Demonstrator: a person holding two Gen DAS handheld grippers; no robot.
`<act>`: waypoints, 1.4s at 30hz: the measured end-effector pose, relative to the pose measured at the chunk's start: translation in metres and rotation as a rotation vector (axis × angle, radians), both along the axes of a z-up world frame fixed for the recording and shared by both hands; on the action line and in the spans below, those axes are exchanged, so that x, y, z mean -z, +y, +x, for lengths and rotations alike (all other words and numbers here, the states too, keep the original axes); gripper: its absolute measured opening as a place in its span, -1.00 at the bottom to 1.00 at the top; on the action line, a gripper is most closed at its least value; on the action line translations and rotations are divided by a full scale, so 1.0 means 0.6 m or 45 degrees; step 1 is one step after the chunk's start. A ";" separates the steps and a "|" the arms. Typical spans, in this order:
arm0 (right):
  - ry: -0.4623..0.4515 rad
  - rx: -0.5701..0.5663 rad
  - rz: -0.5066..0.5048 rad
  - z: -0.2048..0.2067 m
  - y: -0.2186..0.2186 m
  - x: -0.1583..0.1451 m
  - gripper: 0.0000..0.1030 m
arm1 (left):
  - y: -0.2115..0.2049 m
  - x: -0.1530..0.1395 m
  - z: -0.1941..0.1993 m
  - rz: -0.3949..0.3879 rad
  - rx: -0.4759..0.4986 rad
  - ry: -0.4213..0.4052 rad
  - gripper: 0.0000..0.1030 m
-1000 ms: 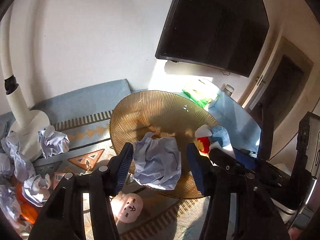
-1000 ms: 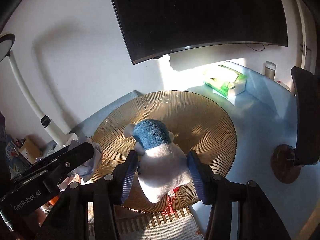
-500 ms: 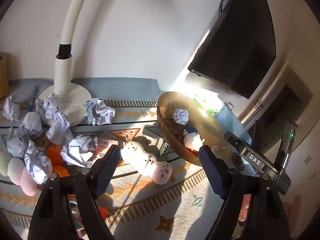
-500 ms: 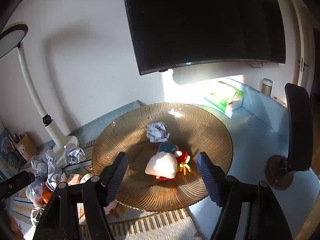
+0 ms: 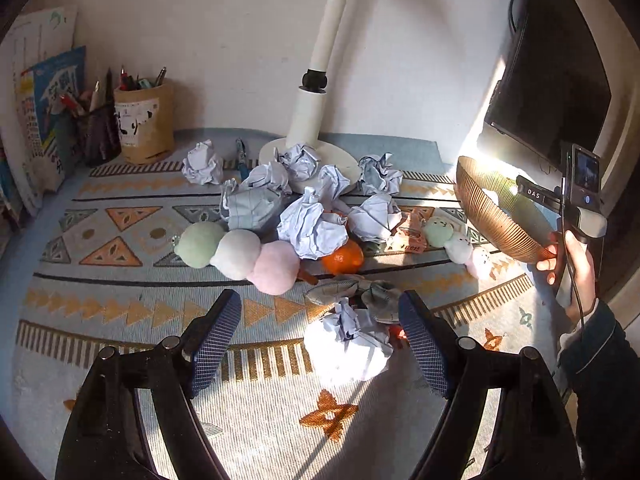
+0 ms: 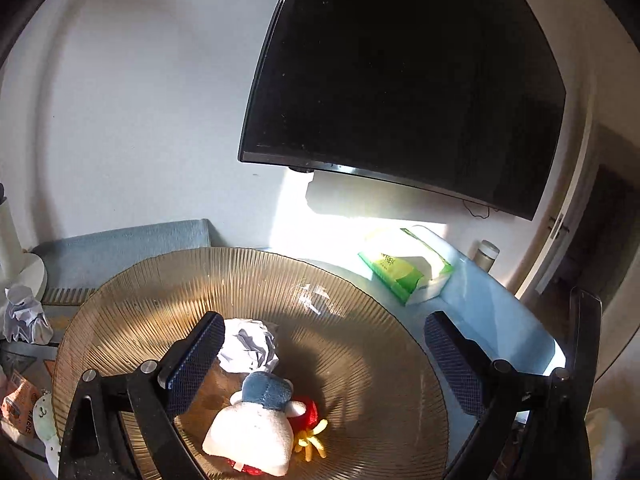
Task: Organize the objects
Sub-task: 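Bring both empty tools back to the pile on the rug, then grasp a paper ball with the left tool while the right tool grasps the red plush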
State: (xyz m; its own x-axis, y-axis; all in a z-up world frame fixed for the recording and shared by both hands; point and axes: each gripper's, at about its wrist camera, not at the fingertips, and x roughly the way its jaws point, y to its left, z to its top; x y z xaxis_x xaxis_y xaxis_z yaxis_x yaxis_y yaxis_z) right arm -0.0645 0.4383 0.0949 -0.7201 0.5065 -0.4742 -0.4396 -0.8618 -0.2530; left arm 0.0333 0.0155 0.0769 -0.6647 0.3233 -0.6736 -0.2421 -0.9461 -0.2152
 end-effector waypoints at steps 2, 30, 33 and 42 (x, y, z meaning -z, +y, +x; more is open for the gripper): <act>-0.018 0.008 -0.007 0.007 0.004 0.000 0.94 | -0.017 0.008 0.004 -0.004 -0.021 -0.007 0.54; -0.459 -1.101 -0.484 0.142 -0.377 0.101 0.71 | 0.025 0.088 -0.018 0.084 0.275 -0.190 0.54; -0.546 -1.108 -0.560 0.116 -0.377 0.141 0.70 | 0.030 0.094 -0.028 0.047 0.253 -0.180 0.54; -0.568 -1.103 -0.507 0.103 -0.402 0.158 0.34 | 0.037 0.103 -0.048 0.070 0.246 -0.231 0.53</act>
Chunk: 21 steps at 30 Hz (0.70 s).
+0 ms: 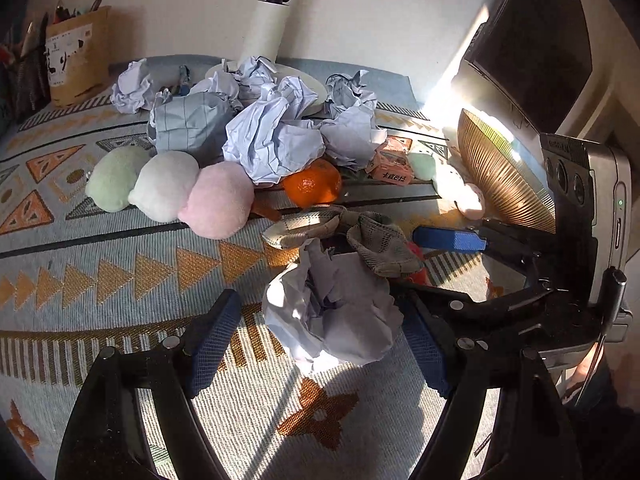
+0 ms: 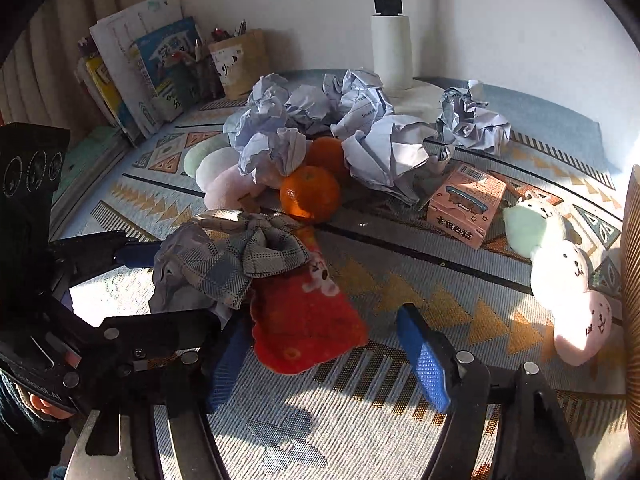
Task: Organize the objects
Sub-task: 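Grasp a paper ball with the left tool while the right tool grasps the red plush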
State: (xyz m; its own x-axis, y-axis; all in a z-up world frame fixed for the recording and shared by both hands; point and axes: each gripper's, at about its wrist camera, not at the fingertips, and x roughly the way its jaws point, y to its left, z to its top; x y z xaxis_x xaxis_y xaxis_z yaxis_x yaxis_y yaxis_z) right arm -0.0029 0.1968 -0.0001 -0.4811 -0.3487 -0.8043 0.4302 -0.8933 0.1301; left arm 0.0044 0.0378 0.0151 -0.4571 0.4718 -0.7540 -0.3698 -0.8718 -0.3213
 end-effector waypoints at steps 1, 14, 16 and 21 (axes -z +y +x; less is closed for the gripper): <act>0.005 0.004 0.005 0.001 -0.002 0.000 0.28 | -0.002 0.000 -0.001 0.012 -0.004 0.003 0.50; 0.061 0.113 -0.014 0.056 0.019 -0.015 -0.15 | -0.024 -0.014 0.052 0.044 -0.011 0.036 0.12; 0.082 0.212 0.015 0.088 0.039 -0.019 -0.15 | -0.041 -0.019 0.076 0.047 -0.044 0.065 0.12; 0.092 0.345 0.068 0.144 0.068 -0.024 -0.15 | -0.052 -0.027 0.095 0.023 -0.098 0.140 0.12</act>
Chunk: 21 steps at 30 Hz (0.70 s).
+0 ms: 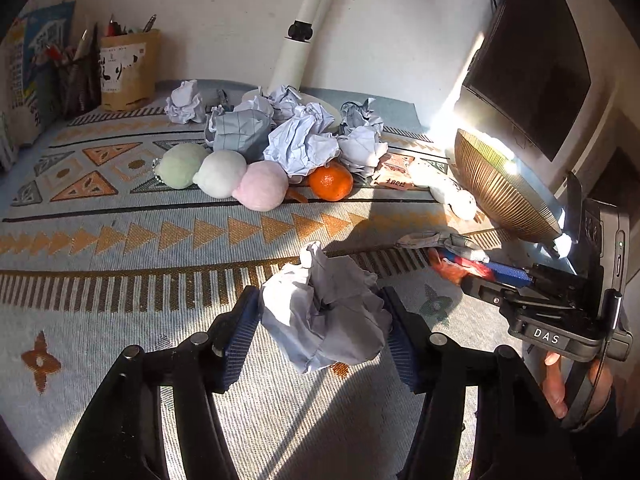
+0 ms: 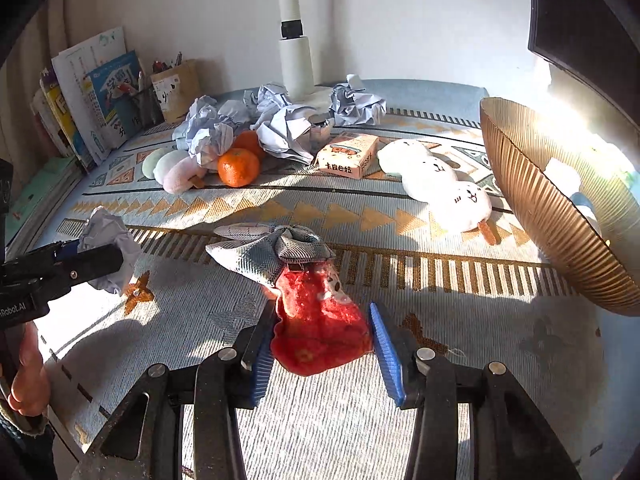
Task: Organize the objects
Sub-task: 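Grasp a paper ball with the left tool while the right tool grasps the red plush, then carry both held items over the golden bowl and open both tools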
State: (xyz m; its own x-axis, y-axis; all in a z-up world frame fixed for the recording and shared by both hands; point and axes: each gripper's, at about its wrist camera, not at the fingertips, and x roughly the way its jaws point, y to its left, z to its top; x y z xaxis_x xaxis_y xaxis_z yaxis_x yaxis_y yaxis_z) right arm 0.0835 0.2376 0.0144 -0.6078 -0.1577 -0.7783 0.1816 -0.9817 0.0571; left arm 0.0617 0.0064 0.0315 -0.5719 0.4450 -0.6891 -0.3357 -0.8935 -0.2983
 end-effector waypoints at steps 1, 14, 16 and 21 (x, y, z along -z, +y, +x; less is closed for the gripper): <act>-0.012 -0.037 -0.021 0.008 -0.002 -0.002 -0.15 | 0.000 0.001 -0.002 0.019 0.001 -0.005 0.12; 0.112 -0.005 -0.337 0.052 0.047 -0.066 -0.15 | -0.038 0.019 -0.013 0.212 -0.027 -0.099 0.12; 0.065 0.003 -0.267 0.053 0.042 -0.056 -0.15 | -0.039 0.021 -0.014 0.221 -0.026 -0.107 0.12; 0.010 -0.122 -0.164 0.083 0.028 -0.038 -0.15 | -0.030 0.019 -0.010 0.192 -0.008 -0.088 0.12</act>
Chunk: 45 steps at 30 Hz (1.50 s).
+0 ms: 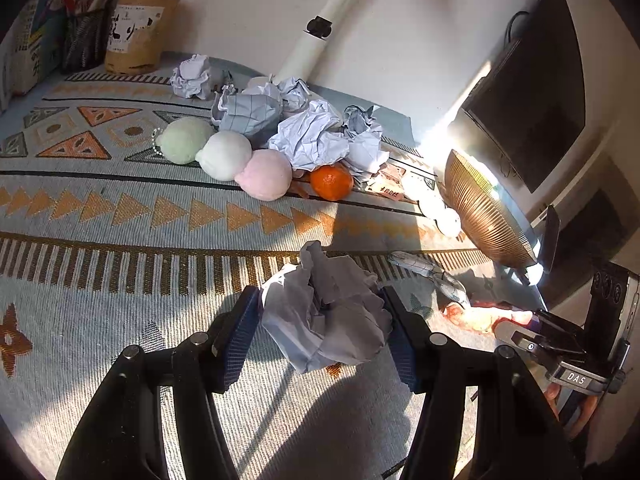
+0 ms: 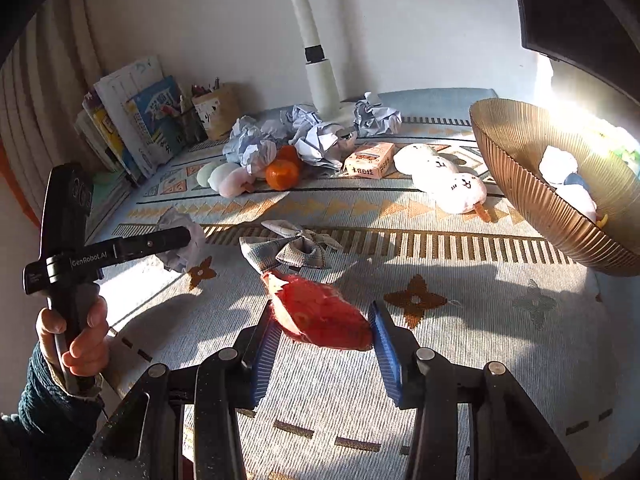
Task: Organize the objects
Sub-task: 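Carry both held items over the golden bowl and open both tools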
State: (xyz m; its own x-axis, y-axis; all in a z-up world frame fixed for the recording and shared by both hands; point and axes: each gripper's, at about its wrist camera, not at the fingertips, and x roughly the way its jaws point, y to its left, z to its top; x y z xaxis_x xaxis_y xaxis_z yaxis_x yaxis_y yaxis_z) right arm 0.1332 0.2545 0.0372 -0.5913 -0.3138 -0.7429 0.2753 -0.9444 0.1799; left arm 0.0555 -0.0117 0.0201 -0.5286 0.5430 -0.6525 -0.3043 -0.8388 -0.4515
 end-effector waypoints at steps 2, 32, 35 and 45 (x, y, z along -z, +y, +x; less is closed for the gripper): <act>-0.050 -0.074 0.061 0.011 -0.018 0.018 -0.15 | 0.006 0.000 -0.001 -0.028 0.006 0.006 0.12; 0.126 0.018 -0.158 0.061 0.070 -0.075 -0.34 | 0.151 -0.141 0.014 -0.136 0.218 0.258 0.13; 0.232 0.145 -0.110 0.064 0.124 -0.114 -0.34 | 0.215 -0.179 0.007 -0.174 0.307 0.336 0.13; 0.377 0.704 -0.134 -0.003 0.325 -0.176 -0.34 | 0.439 -0.231 -0.062 -0.196 0.542 0.473 0.13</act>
State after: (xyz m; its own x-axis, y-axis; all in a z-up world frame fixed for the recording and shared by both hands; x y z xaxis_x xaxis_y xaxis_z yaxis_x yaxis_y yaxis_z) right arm 0.1316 0.4497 0.1428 -0.8625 0.0340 -0.5049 -0.1954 -0.9427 0.2703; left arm 0.0182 0.2520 0.1588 -0.4930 0.6713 -0.5535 -0.7435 -0.6554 -0.1327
